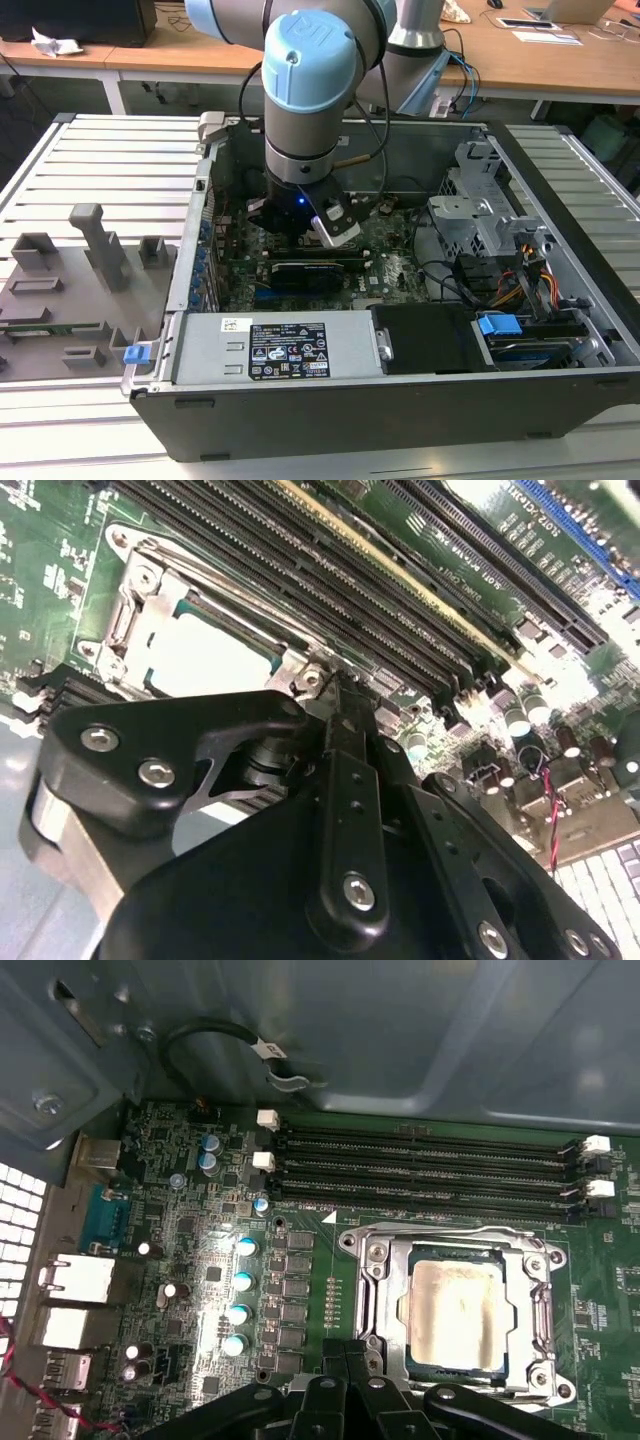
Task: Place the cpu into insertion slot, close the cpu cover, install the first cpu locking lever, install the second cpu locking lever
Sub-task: 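Install the second cpu locking lever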
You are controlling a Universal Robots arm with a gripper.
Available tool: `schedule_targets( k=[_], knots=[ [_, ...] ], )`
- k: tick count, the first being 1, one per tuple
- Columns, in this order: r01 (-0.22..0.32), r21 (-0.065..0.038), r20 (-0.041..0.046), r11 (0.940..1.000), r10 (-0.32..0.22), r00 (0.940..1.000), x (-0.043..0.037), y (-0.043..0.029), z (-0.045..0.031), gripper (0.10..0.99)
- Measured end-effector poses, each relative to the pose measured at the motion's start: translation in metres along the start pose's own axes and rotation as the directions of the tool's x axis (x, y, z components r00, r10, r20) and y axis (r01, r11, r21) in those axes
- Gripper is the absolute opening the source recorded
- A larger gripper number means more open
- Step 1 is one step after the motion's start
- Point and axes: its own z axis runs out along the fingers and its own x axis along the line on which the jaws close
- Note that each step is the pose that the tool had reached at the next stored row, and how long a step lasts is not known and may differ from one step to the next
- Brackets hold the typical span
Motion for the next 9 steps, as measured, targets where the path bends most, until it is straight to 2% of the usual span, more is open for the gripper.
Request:
schedule_targets(
  k=[9],
  knots=[
    [0.000,0.001,0.0000,1.0000,0.000,1.0000,-0.0001,0.0021,-0.0071,0.106]
  ],
)
